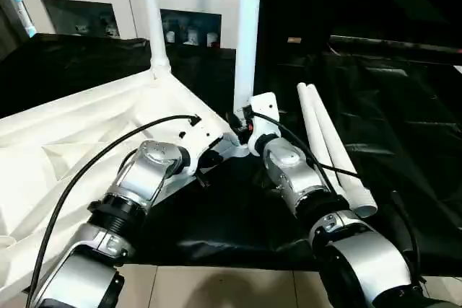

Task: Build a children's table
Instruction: Insert table leg to table base

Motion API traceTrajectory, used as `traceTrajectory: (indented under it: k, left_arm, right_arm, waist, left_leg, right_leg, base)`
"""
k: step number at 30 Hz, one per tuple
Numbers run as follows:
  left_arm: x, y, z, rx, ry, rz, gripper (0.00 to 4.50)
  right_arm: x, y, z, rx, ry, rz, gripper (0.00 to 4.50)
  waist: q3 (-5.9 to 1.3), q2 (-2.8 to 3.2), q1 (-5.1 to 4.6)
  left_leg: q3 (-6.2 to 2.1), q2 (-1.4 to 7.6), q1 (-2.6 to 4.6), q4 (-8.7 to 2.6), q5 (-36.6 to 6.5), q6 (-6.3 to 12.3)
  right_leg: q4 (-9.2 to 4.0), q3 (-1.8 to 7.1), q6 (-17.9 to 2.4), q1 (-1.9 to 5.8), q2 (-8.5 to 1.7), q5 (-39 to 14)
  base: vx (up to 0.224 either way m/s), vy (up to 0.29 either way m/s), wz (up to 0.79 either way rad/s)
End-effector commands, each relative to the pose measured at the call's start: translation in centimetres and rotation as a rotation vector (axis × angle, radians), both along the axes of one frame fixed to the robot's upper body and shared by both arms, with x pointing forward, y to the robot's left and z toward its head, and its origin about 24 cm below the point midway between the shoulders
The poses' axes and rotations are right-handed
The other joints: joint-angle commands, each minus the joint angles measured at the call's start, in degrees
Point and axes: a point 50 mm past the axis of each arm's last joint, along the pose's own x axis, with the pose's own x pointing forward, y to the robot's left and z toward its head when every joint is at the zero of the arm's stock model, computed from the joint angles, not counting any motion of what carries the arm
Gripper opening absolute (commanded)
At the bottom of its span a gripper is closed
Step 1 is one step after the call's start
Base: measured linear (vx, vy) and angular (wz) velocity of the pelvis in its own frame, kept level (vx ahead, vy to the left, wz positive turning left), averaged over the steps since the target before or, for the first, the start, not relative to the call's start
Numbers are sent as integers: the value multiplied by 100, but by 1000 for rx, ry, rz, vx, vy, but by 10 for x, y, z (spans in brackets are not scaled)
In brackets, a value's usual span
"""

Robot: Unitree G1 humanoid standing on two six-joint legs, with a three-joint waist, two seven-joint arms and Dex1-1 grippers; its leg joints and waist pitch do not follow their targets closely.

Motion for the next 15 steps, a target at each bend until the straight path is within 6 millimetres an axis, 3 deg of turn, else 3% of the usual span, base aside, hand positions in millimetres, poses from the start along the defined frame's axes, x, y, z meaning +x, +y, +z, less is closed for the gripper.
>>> traceTrajectory:
  k: [1, 3, 15]
  left_arm:
    - [-2, 1, -1, 13, -2, -14, 0]
    - [-2, 1, -1, 13, -3, -15, 0]
    - [-2, 2, -1, 11, -4, -18, 0]
  right_arm:
    - [-22, -8, -49, -34, 215, -3, 223]
    - [-22, -9, -49, -29, 213, -6, 260]
    - [-20, -10, -46, -24, 199, -10, 363]
  waist:
    - [-237, 107, -4]
    - [-237, 103, 0]
    - [-259, 109, 11]
  left_leg:
    - [-1, 229, -77, -452, -967, 114]
    - [2, 229, -77, -451, -925, 122]
    - [25, 227, -83, -425, -654, 160]
  right_leg:
    - [-441, 385, -988, 284, -452, -1326]
    - [-438, 388, -1005, 287, -457, -1276]
    - [-398, 388, -1159, 303, -460, -880]
  base:
    - [0, 0, 0]
    - [0, 0, 0]
    - [0, 0, 0]
